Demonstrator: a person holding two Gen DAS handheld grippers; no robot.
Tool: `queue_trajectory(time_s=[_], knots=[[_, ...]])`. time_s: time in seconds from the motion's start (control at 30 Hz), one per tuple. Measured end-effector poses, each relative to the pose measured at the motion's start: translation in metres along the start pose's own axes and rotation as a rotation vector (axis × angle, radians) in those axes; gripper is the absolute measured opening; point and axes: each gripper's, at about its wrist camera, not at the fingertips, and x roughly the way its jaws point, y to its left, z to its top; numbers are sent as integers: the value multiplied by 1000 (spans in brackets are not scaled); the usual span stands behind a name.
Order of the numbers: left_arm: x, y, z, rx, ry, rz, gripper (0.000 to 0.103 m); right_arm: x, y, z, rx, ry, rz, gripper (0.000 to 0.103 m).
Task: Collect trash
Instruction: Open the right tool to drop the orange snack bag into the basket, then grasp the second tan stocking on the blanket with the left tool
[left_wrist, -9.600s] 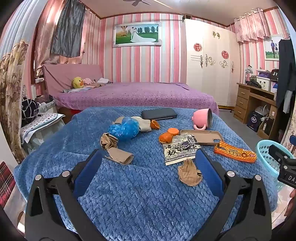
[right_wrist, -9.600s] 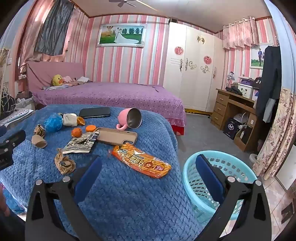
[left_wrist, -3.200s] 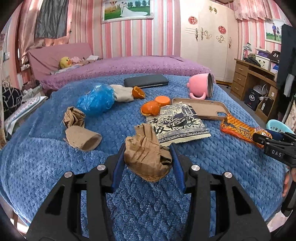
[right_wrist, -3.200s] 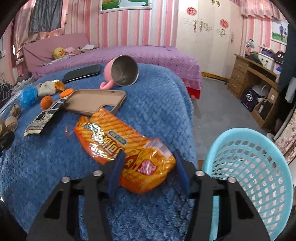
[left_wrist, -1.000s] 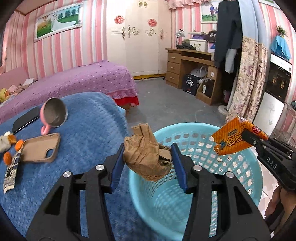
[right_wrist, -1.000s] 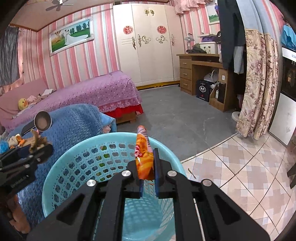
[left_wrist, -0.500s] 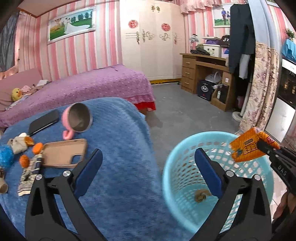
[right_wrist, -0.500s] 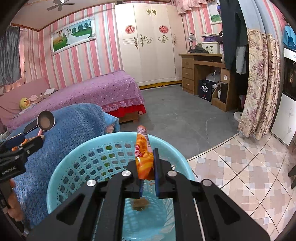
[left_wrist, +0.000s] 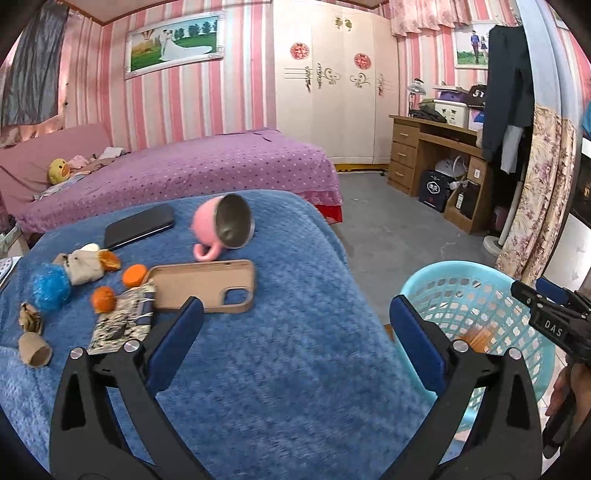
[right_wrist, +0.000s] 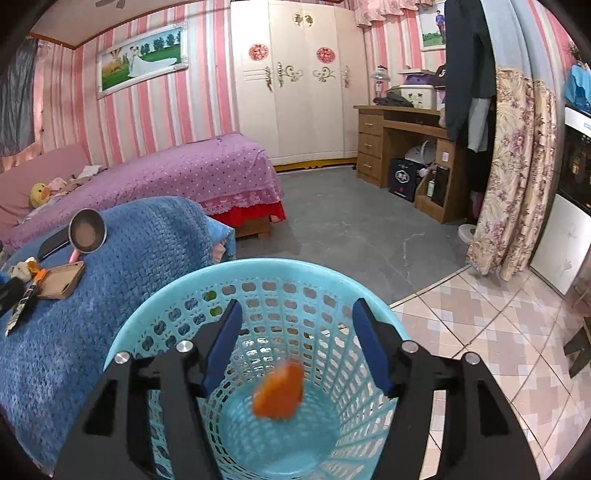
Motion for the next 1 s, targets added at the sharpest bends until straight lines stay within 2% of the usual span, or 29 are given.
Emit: queue_trajectory(time_s=[0.1, 0.17, 0.3, 0.5, 0.7, 1.0], knots=[[-7, 18, 1, -8, -4, 12, 97, -5, 6, 1, 22, -13, -21, 88], [-12, 32, 1, -16, -10, 25, 97, -9, 10, 3, 25, -31, -27, 93], [-17, 62, -1, -38, -7, 50, 97, -13, 31, 5, -1, -43, -43, 98], [-20, 109, -7, -70, 4, 100, 97, -17, 64, 9, -25, -53, -16, 98], [-25, 148, -15, -51, 2, 172, 97, -17, 100, 8, -62, -50, 14, 98], [-21, 212, -41, -149, 42, 222, 97, -14, 139, 1, -115, -33, 43, 98]])
